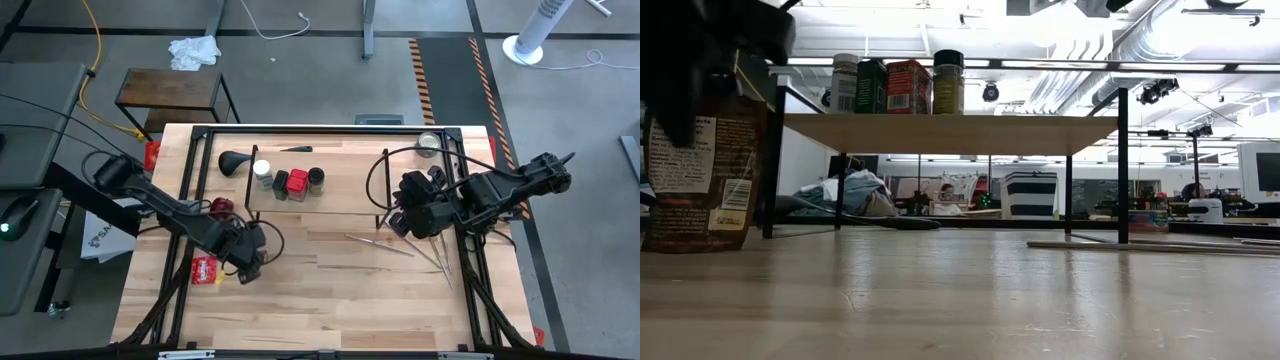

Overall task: Shelf spices
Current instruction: Put the brown seasoning bottle on the shelf

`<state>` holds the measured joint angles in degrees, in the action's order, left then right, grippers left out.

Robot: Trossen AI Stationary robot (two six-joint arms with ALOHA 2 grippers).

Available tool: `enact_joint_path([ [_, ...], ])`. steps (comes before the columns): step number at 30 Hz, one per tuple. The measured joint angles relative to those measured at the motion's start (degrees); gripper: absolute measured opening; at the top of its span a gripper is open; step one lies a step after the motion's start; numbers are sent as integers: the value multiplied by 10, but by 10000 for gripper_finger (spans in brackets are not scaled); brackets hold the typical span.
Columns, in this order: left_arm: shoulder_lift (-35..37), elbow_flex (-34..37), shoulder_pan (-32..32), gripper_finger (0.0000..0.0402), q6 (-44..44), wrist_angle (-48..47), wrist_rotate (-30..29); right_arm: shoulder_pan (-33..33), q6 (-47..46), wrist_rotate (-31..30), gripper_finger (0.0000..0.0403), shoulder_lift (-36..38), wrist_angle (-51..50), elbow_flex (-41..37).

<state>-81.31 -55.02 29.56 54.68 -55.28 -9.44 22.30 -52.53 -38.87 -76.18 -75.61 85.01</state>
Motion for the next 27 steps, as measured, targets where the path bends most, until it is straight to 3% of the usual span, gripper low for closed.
enact_joint_path([
  [4,-13,0,0,214,-2,15,-33,0,0,0,0,0,0,0],
  [8,-27,0,1,60,-8,40,0,0,0,4,0,0,0,0],
  [10,-24,-2,2,19,-3,65,20,0,0,10,0,0,-3,0],
  [15,-21,-104,-8,5,-43,96,2,0,-2,25,0,0,-34,0],
  [20,-20,-264,-63,3,-114,98,-128,3,-31,24,0,0,-79,0],
  [22,-21,-314,-104,2,-131,98,-154,3,-46,24,0,0,-93,0],
  [27,-56,-409,-226,1,-125,88,-99,3,-62,23,0,1,-100,0],
])
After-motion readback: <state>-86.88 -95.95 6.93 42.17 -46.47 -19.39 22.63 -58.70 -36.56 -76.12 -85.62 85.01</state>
